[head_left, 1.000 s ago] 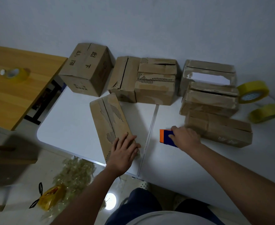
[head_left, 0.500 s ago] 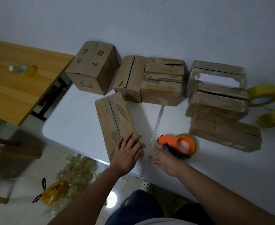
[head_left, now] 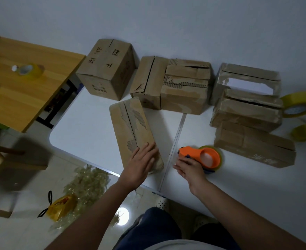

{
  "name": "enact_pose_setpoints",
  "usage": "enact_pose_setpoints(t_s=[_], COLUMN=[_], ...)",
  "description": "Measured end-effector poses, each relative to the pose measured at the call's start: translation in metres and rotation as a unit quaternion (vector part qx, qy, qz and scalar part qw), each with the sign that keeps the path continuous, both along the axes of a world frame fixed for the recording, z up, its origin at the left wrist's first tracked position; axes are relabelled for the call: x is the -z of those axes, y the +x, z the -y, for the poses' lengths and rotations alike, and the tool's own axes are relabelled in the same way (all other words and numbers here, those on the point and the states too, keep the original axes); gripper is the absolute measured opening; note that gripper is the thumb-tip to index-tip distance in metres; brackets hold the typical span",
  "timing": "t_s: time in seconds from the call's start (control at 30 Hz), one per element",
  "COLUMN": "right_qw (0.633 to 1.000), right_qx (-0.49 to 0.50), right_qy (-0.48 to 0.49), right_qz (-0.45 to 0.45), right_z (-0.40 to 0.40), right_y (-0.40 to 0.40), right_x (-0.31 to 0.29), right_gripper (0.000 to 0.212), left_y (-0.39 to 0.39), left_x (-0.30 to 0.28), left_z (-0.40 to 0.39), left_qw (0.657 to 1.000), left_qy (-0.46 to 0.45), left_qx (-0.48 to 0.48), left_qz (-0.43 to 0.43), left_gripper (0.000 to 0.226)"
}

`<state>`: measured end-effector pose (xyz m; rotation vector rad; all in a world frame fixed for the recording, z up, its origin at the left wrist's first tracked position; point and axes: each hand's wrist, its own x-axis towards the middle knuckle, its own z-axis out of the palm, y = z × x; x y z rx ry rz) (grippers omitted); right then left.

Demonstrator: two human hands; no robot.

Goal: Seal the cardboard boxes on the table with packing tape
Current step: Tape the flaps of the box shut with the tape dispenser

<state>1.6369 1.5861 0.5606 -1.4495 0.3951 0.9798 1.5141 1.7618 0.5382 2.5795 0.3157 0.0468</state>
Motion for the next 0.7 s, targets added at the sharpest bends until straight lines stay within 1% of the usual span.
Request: enact_pose_setpoints(t_s=[0.1,0.3,0.53,0.63,0.7], right_qw=[0.997,0.994,0.995,0.993,0.993], right_qx=[-0.034,-0.048,-0.074,-0.097,-0.097], right_qy=[-0.024,-0.015,0.003,0.003,0.003], right_qz=[0.059,0.098,0.065,0.068,0.072], right_z=[0.000,0.000,0.001,0.001,0.001], right_y=[0.000,0.003,0.012,0.014,0.014], right_x=[0.003,0.005,0.006,0.010,0.012], right_gripper=[0.015,0.018,0.015,0.009,0.007], left_y=[-0.009,-0.011,-0.009,-0.007,-0.006], left_x=[0.006,0.013,0.021,0.022,0.022], left_z=[-0.001,-0.002,-0.002,0.000,0.002], left_qw=[0.999,0.993,0.985,0.978,0.976], left_qy=[0.033,0.108,0.165,0.196,0.210], left_qx=[0.022,0.054,0.058,0.062,0.063], left_qz=[-0.026,-0.016,0.011,0.022,0.012], left_gripper=[0.055,0.065,0.065,0.064,0.065])
